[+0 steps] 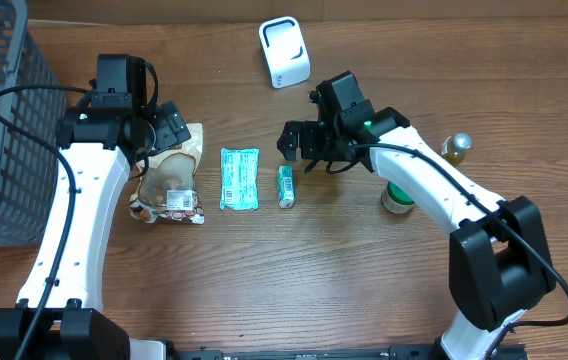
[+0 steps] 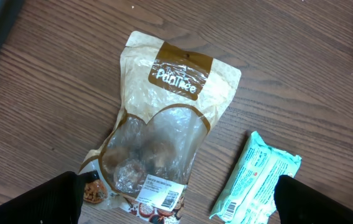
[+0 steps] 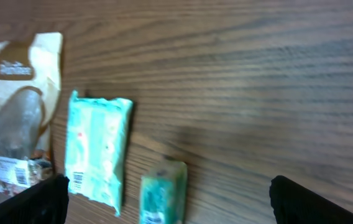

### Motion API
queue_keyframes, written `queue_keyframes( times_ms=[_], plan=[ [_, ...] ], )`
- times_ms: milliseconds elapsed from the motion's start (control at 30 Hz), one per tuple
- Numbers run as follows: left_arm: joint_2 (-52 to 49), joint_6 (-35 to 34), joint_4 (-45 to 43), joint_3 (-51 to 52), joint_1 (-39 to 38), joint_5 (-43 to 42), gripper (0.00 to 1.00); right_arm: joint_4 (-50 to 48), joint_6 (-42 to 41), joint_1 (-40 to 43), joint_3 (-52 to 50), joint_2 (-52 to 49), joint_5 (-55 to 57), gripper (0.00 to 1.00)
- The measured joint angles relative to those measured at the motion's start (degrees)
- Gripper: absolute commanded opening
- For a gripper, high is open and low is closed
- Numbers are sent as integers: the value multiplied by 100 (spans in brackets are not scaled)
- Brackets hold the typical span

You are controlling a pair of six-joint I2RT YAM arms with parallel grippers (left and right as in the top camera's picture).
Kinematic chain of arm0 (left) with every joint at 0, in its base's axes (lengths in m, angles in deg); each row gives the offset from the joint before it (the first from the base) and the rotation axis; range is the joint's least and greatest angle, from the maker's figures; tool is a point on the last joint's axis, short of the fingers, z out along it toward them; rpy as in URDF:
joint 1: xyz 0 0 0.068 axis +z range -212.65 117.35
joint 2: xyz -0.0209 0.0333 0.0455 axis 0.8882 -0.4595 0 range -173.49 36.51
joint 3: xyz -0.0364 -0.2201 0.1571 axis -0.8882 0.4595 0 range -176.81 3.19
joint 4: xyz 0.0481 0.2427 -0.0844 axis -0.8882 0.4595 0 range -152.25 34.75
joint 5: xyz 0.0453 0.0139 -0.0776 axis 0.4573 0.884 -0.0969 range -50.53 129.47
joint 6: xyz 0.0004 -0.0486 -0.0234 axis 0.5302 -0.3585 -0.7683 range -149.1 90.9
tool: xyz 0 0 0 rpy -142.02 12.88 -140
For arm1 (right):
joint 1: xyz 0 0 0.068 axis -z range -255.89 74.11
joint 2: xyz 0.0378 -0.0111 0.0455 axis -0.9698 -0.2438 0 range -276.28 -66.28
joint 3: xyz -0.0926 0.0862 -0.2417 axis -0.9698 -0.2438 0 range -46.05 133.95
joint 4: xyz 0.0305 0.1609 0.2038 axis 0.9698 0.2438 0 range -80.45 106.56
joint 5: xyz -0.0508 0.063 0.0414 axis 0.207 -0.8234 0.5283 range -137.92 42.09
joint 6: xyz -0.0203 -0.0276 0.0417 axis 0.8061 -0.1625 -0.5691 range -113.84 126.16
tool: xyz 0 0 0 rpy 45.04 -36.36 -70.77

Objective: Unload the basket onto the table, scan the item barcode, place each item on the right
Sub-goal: 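Swing the open right gripper left over the small green pack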

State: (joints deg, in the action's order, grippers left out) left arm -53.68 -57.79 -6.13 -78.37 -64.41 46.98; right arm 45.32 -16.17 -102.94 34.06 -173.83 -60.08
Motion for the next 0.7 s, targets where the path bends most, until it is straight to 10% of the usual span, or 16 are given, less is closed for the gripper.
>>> queue_keyframes(
  times_ms=[167,700],
  plan=[
    [0,0,0,-2,0,0,100,-111,-33,-92,0,0,-313,84],
    [0,0,0,-2,0,0,99,-22,-146,-680,-15,0,-195,84]
  ],
)
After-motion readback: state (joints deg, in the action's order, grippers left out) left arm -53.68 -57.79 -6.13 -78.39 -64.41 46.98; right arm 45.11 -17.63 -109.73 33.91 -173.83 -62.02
